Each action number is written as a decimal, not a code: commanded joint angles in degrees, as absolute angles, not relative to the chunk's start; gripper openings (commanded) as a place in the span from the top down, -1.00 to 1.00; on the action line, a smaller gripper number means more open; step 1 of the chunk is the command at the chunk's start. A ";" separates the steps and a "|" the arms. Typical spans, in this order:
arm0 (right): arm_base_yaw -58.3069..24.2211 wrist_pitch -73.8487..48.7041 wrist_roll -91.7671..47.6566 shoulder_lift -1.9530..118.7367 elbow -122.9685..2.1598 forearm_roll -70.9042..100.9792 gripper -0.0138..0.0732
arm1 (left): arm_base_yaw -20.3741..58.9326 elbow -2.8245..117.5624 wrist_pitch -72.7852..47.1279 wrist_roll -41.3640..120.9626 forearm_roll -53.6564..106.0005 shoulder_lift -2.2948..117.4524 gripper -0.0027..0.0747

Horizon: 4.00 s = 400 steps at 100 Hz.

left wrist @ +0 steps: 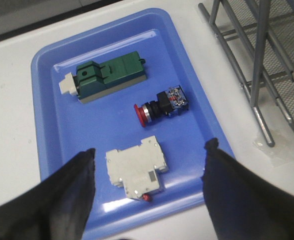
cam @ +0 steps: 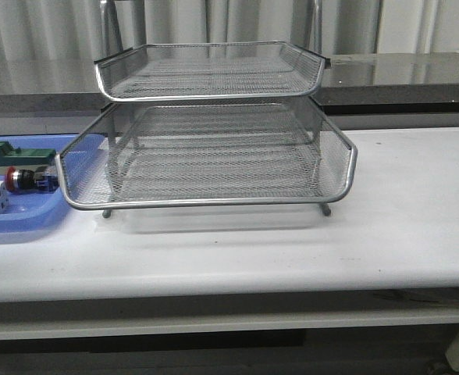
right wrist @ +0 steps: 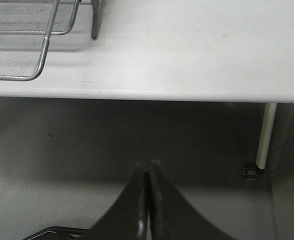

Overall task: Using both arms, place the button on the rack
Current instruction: 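Lower the left gripper onto the red push button and grasp it, then lift the button with the left gripper and lower it into the middle tier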

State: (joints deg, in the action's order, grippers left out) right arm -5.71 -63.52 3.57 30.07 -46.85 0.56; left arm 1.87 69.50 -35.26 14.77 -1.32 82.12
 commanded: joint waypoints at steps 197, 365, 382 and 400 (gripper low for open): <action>-5.54 -60.27 3.52 30.50 -48.68 0.00 0.85 | 2.25 108.53 -43.38 51.06 4.20 129.35 -0.30; -5.54 -60.34 3.52 30.50 -48.64 0.00 0.85 | 2.30 132.68 -72.77 45.70 4.70 118.99 0.91; -5.54 -60.34 3.52 30.50 -48.64 0.00 0.85 | 3.54 132.68 -72.77 42.90 7.50 115.59 0.91; -5.54 -60.34 3.52 30.50 -48.64 0.00 0.85 | 7.92 130.53 -72.77 42.90 7.50 111.79 0.91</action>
State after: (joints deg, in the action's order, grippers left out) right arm -5.71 -63.52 3.57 30.07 -46.85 0.56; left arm 5.53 130.00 -72.22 43.85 5.71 117.28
